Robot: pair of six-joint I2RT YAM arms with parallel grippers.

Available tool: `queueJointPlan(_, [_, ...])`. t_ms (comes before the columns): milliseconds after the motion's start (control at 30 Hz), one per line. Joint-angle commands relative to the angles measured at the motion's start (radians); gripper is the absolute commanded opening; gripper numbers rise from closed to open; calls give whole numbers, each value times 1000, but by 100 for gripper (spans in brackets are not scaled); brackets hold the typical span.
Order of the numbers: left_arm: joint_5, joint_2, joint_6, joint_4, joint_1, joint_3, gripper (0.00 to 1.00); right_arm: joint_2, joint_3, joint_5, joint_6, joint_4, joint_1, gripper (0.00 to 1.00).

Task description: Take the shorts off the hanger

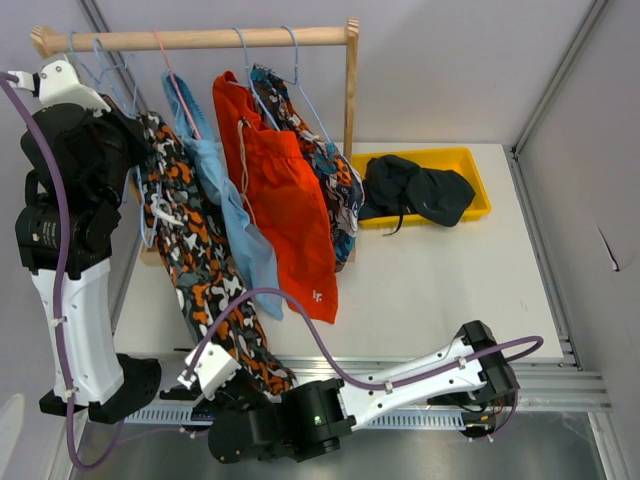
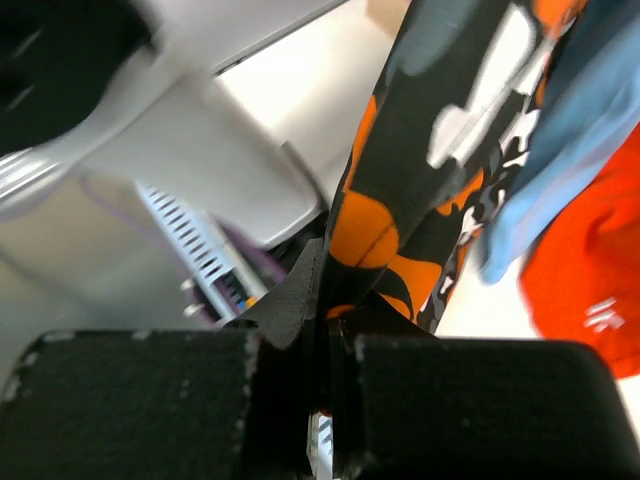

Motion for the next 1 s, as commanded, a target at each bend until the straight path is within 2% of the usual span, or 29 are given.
queueJointPlan(0, [-36,4,26,143,-1,15,0,-35,-3,39,112,-15,24,0])
queueJointPlan(133, [27,-26,-15,110,-1,-7,0,-30,11,13,46,50,-28,0])
queueJointPlan(233, [84,-89,-71,53,-1,-97,0,-21,59,-47,-77,120,-130,0])
queueJointPlan(267, [96,-106,-97,32,-1,-111,0,-13,83,-88,-107,128,-199,0])
queueJointPlan(333, [147,-163,-135,-23,-1,-186,0,28,193,-151,-167,113,-278,0])
queueJointPlan(367, [168,-183,-149,-41,-1,-208,0,46,238,-187,-183,104,-357,0])
queueJointPlan(467, [249,-272,-201,-97,-1,-313,0,144,492,-299,-210,-13,-469,0])
queueJointPlan(533, [294,-321,-227,-142,-1,-358,0,186,553,-314,-206,-60,-497,0])
queueJointPlan(600, [320,-344,-243,-165,-1,-367,0,162,486,-305,-192,-64,-503,0])
queueJointPlan(700, [354,-366,-261,-194,-1,-320,0,7,186,-299,-132,46,-476,0])
queueJointPlan(733, [354,-355,-276,-205,-1,-245,0,-83,24,-282,-112,113,-462,0])
queueJointPlan(767, [360,-344,-285,-228,-1,-210,0,-126,-48,-258,-94,132,-450,0])
queueJointPlan(867, [397,-315,-316,-231,-1,-90,0,-274,-266,-180,12,111,-401,0])
queueJointPlan(967, [359,-329,-307,-194,-1,-129,0,-440,-416,-17,53,68,-287,0])
